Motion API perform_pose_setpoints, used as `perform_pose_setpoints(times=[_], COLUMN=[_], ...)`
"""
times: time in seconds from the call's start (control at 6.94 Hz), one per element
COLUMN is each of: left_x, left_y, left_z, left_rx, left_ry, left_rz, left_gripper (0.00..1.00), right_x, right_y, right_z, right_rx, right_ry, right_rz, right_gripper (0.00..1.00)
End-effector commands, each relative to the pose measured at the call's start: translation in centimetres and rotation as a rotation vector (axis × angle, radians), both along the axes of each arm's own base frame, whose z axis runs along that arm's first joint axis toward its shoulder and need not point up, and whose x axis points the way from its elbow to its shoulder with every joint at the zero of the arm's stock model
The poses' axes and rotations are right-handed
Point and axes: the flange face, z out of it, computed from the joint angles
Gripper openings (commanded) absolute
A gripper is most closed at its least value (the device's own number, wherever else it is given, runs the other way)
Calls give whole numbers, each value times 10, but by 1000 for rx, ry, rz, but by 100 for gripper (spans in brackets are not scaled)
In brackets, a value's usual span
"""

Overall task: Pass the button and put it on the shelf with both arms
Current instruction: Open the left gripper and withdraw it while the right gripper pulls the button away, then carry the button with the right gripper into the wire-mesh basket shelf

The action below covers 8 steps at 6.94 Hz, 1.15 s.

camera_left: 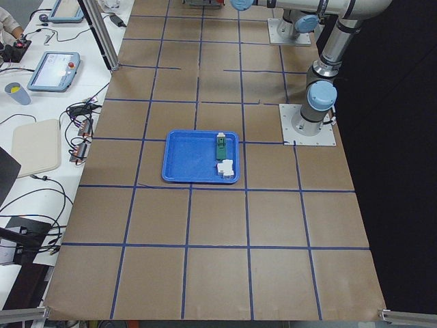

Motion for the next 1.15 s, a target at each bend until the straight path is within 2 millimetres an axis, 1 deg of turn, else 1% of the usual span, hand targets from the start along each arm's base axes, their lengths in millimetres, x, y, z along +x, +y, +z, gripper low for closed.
perform_pose_setpoints(times=[0.0,0.14,0.29,0.43,0.58,0.72,0.86,1.01], left_x=[27,42,49,71,95,121,143,149], left_y=[5,12,19,18,16,13,11,12], left_z=[11,5,5,6,12,20,23,24], left_rx=[84,86,86,102,147,174,200,202], left_ry=[-241,-368,-417,-504,-510,-494,-487,-485], left_rz=[220,271,304,444,575,712,792,810], left_gripper=[100,100,100,100,100,100,100,100], right_x=[-37,-71,-109,-158,-207,-248,-284,-312], right_y=[-15,-27,-40,-50,-56,-56,-54,-54], right_z=[-4,-4,-16,-17,-18,-19,-17,-22], right_rx=[-23,-20,-2,-6,-9,0,-5,-9], right_ry=[113,123,138,133,131,150,174,172], right_rz=[86,83,184,240,268,345,412,485], right_gripper=[0,0,0,0,0,0,0,0])
